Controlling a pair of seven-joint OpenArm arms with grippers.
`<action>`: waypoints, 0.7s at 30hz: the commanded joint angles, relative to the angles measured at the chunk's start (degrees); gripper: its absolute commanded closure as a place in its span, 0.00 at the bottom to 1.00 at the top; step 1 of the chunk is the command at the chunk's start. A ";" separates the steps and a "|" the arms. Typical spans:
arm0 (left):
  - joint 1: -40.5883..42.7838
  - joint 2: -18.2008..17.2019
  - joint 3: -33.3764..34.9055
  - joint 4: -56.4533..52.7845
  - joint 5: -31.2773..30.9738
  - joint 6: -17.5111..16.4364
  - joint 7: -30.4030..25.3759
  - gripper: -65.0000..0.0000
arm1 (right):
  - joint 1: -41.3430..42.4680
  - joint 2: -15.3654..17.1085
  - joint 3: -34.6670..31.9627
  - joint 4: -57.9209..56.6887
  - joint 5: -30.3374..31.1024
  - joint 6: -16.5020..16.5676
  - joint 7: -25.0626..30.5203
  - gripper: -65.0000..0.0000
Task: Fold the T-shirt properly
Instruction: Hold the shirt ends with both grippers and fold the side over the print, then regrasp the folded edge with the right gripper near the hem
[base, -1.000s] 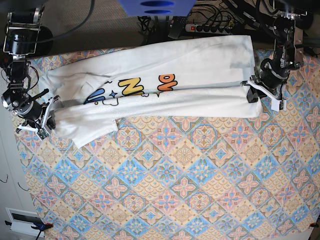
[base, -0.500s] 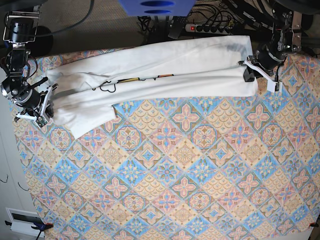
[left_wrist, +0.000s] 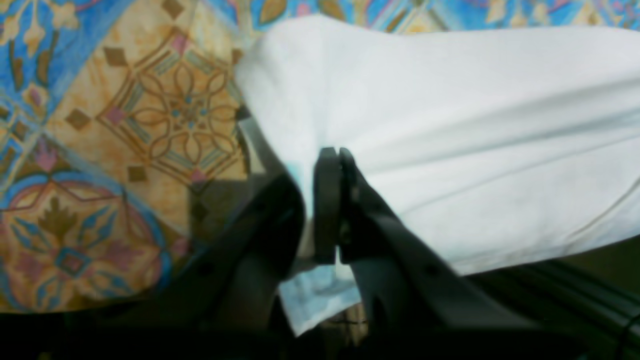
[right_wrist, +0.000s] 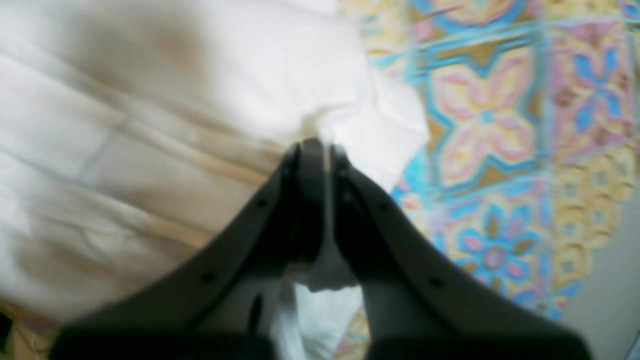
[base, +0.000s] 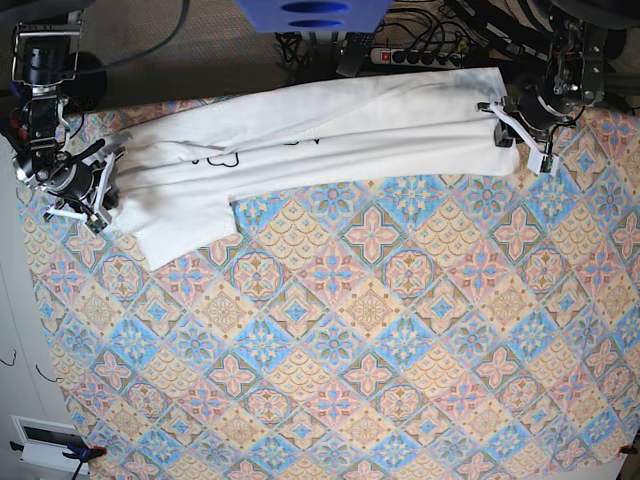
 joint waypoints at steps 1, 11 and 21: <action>0.01 -0.90 -0.45 0.64 0.52 0.37 -0.35 1.00 | 0.96 1.43 -0.08 0.55 0.54 -0.49 0.85 1.00; 0.27 -0.90 -0.45 3.80 -0.27 0.28 0.00 0.80 | 0.96 1.34 -0.52 0.55 0.54 -0.49 0.50 0.83; -0.08 -2.04 -2.38 4.68 -6.77 0.28 6.59 0.71 | 1.04 1.25 -0.78 0.47 0.54 -0.49 0.41 0.82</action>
